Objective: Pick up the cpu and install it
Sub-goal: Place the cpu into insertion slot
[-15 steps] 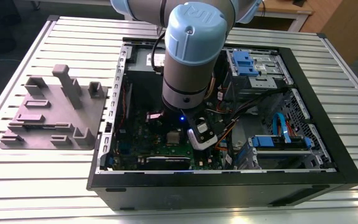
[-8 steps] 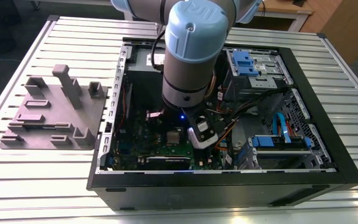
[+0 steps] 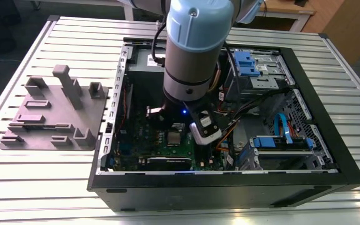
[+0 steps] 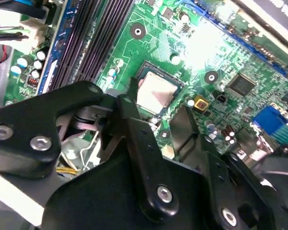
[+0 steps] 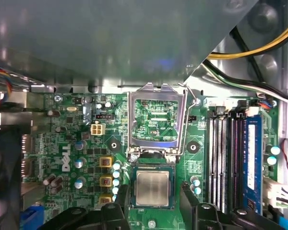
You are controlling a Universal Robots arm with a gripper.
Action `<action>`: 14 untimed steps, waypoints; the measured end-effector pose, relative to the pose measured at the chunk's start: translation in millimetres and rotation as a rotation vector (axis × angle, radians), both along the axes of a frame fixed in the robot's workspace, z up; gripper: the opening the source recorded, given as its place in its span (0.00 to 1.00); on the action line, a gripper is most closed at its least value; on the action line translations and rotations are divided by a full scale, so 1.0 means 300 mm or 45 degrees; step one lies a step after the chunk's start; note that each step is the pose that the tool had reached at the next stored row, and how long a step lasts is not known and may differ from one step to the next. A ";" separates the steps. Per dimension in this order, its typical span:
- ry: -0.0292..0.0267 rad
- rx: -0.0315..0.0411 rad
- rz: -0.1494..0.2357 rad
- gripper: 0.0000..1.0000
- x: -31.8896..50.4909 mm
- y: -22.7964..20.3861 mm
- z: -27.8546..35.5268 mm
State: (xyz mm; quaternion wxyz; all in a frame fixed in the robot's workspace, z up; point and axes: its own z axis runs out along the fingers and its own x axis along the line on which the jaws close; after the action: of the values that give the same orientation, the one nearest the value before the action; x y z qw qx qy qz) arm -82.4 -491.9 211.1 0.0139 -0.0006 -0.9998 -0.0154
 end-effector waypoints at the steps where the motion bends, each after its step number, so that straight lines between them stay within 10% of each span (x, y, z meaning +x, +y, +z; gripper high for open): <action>1: -0.0001 0.0002 0.000 0.47 0.000 0.000 0.002; 10: -0.0001 0.0003 0.000 0.11 0.000 0.000 0.003; 14: -0.0001 0.0004 0.000 0.10 0.000 0.000 0.003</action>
State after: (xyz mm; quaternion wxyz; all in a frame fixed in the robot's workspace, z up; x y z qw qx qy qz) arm -82.4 -491.9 212.1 0.0139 -0.0005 -0.9998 -0.0155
